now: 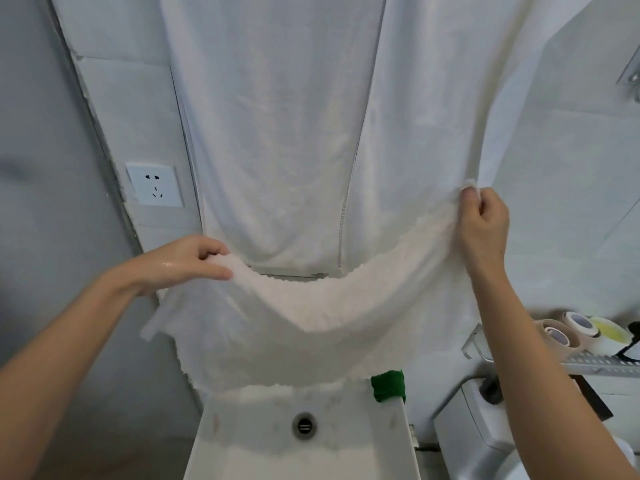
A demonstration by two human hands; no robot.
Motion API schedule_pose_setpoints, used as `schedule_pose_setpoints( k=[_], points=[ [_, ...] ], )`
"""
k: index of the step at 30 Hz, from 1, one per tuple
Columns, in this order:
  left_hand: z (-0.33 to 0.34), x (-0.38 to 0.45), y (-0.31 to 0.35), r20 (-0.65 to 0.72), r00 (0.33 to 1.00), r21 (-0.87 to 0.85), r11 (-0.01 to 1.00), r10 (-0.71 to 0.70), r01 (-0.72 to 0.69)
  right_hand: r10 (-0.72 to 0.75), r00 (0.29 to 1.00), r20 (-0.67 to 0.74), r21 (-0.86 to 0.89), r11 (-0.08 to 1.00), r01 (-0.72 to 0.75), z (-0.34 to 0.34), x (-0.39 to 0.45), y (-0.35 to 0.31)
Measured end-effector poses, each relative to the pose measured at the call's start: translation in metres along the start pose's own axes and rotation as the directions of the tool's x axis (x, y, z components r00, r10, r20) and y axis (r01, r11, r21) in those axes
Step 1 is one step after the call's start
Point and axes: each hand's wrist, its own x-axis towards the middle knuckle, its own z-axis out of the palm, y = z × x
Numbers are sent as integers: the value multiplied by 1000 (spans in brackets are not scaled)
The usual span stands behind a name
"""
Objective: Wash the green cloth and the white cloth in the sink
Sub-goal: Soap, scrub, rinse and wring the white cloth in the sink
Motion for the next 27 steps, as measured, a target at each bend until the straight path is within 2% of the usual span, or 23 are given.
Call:
schedule_pose_setpoints(
  k=[2,4,6,8,10,11,16,19,22,24,27],
  points=[
    [7,2,10,52,997,-101,993,63,-57,-48,990,134,45,998,42,9,-12,-14],
    [18,8,21,28,993,-136,985,111,-106,-78,946,313,101,994,49,22,-30,-26],
    [32,16,36,19,987,-124,980,159,-155,-74,829,554,147,989,-10,37,-56,-41],
    [47,23,51,26,973,-84,970,231,-228,-68,664,745,108,994,-20,54,-76,-53],
    [58,28,60,2,957,-47,956,291,-290,-85,542,836,71,996,46,70,-87,-56],
    [61,30,61,-26,952,-35,951,306,-307,-100,520,848,77,995,66,74,-90,-57],
    [71,29,55,-130,946,-53,951,295,-304,-84,510,856,79,996,31,80,-93,-57],
    [73,27,47,-182,953,-102,959,243,-264,-94,533,841,50,994,96,77,-90,-57],
    [66,24,41,-95,974,-81,973,208,-216,-157,570,806,119,987,104,73,-87,-54],
    [61,20,36,-33,987,-53,986,156,-157,-173,622,763,157,984,81,68,-83,-51],
    [52,14,25,-34,995,-44,995,89,-91,-138,701,700,202,979,-9,59,-72,-46]
  ],
)
